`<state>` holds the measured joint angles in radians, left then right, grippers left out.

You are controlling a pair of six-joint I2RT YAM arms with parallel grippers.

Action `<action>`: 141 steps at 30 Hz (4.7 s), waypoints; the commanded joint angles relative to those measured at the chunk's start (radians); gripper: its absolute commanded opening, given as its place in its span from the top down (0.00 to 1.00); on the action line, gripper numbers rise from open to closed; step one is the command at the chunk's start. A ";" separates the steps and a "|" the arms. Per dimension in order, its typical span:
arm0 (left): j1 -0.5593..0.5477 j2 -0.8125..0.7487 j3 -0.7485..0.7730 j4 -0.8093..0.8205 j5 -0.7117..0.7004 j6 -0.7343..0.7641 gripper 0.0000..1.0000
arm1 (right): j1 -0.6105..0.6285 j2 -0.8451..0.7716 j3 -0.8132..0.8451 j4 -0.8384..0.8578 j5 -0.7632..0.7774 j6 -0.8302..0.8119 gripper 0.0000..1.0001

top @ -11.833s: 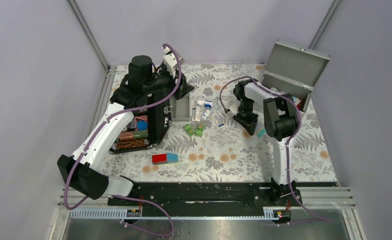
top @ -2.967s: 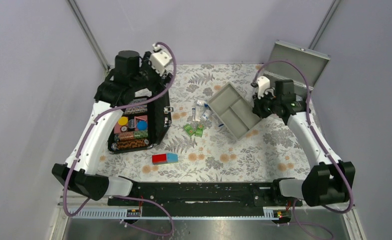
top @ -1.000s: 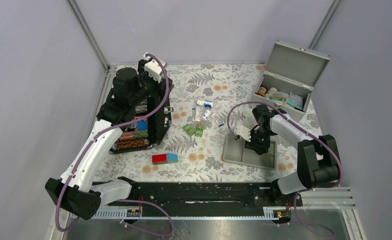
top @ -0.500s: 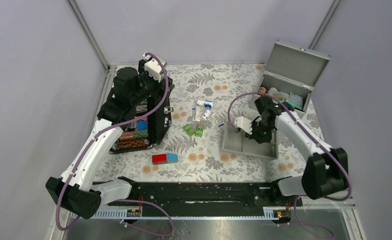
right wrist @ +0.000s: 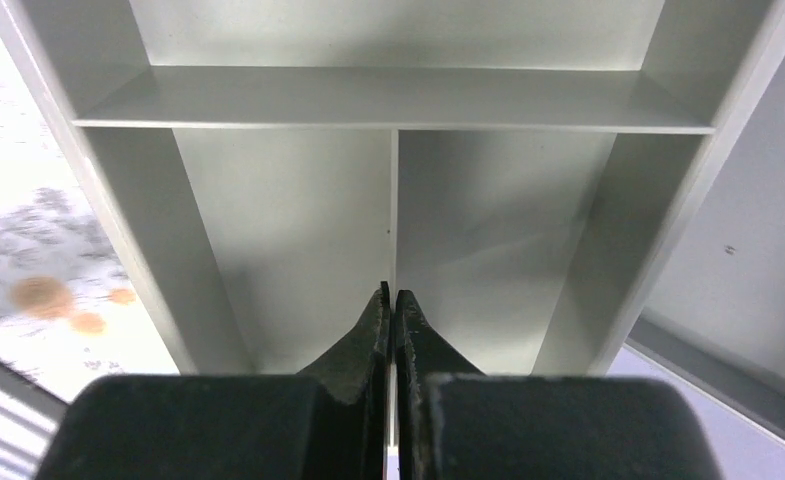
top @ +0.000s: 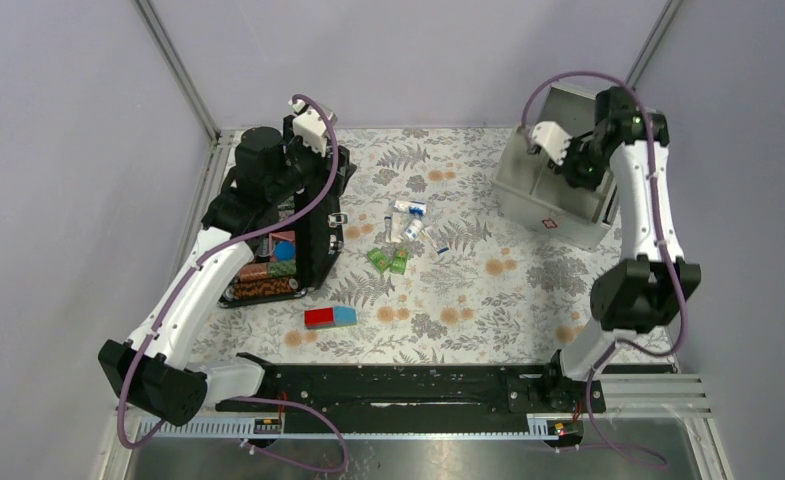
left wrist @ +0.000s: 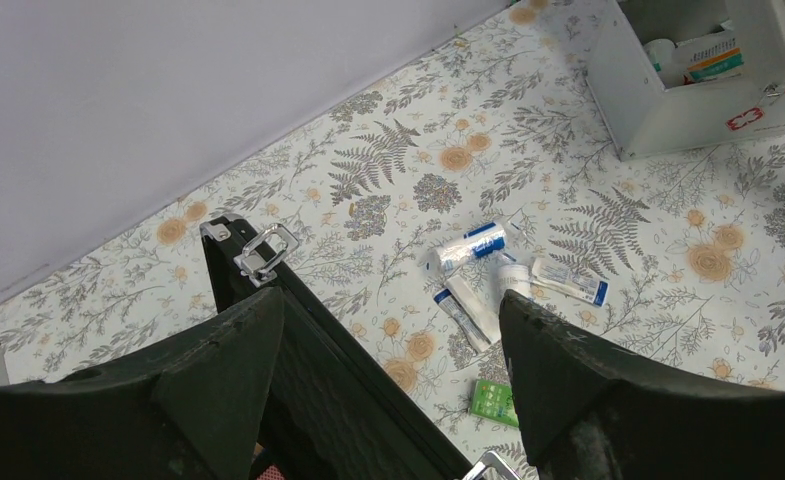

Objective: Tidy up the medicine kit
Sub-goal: Place the medicine box compartment inside the medicine box, then pick up the pill bottle at the center of the board.

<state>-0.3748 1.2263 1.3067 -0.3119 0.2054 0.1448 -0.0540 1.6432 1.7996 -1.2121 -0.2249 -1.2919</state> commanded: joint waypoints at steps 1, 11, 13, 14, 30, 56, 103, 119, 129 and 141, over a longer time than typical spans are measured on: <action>0.002 -0.022 0.030 0.054 0.015 -0.013 0.22 | -0.081 0.175 0.233 -0.065 0.021 -0.053 1.00; 0.004 -0.038 0.031 0.031 -0.009 0.041 0.22 | -0.141 0.510 0.661 -0.180 0.061 -0.119 1.00; 0.004 -0.041 0.027 0.029 -0.010 0.046 0.22 | -0.141 0.522 0.638 -0.170 0.078 -0.133 1.00; 0.005 -0.044 0.027 0.029 -0.011 0.049 0.22 | -0.142 0.527 0.627 -0.170 0.086 -0.137 1.00; 0.008 -0.041 0.029 0.022 -0.001 0.046 0.22 | -0.144 0.560 0.477 -0.119 0.158 -0.139 1.00; 0.008 -0.037 0.045 0.005 0.019 0.045 0.22 | -0.144 0.666 0.513 -0.113 0.144 -0.092 1.00; 0.009 -0.042 0.013 -0.001 0.040 0.037 0.22 | -0.064 0.388 0.562 0.100 -0.441 0.846 0.47; 0.016 -0.101 -0.041 -0.038 0.018 0.094 0.21 | 0.391 0.562 0.449 0.128 -0.141 0.977 0.51; 0.019 -0.100 -0.016 -0.060 0.020 0.099 0.21 | 0.488 0.777 0.639 0.083 -0.154 0.599 0.53; 0.020 -0.070 0.030 -0.084 0.032 0.094 0.21 | 0.563 0.853 0.578 0.223 -0.049 0.386 0.46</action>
<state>-0.3603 1.1530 1.2766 -0.4171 0.2241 0.2359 0.4854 2.4649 2.3703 -1.0431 -0.3077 -0.8246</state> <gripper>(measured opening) 0.788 0.532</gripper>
